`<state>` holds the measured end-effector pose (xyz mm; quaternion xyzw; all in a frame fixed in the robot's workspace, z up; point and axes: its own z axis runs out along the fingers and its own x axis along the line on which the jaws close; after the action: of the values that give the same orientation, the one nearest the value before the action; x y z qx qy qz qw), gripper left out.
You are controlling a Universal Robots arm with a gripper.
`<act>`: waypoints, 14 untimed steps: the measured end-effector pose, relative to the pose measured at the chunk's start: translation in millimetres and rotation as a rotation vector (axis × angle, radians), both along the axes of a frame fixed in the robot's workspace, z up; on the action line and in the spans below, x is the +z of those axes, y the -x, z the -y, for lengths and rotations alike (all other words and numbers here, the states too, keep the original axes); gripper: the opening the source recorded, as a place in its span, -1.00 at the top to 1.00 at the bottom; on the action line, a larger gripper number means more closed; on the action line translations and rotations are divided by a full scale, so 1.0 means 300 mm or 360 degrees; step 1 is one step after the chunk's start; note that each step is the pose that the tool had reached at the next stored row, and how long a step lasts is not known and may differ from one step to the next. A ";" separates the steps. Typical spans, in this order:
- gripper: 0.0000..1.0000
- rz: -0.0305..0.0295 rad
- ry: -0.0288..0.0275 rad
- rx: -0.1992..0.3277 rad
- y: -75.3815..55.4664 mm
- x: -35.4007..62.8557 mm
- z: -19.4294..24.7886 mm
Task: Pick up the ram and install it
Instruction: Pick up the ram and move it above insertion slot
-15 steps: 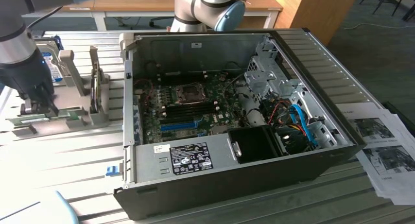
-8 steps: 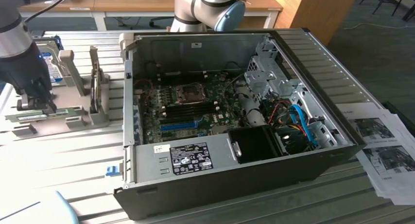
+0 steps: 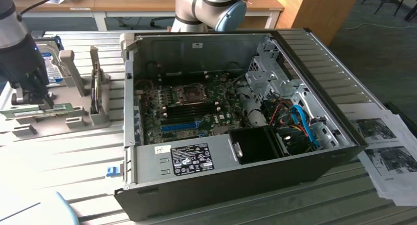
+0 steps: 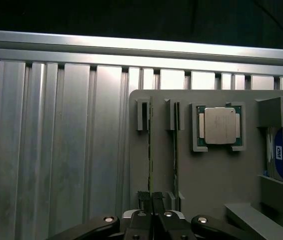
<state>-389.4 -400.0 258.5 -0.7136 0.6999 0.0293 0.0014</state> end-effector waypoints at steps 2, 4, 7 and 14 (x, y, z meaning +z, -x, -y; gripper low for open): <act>0.78 -0.00001 0.00000 0.0000 0.000 0.014 0.000; 0.78 0.00001 -0.00001 0.0000 0.000 0.027 0.000; 0.78 -0.00002 0.00000 0.0000 0.000 0.047 0.000; 0.78 -0.00001 -0.00001 0.0000 0.000 0.094 0.000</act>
<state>-389.3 -400.0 286.8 -0.7137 0.6999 0.0293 0.0014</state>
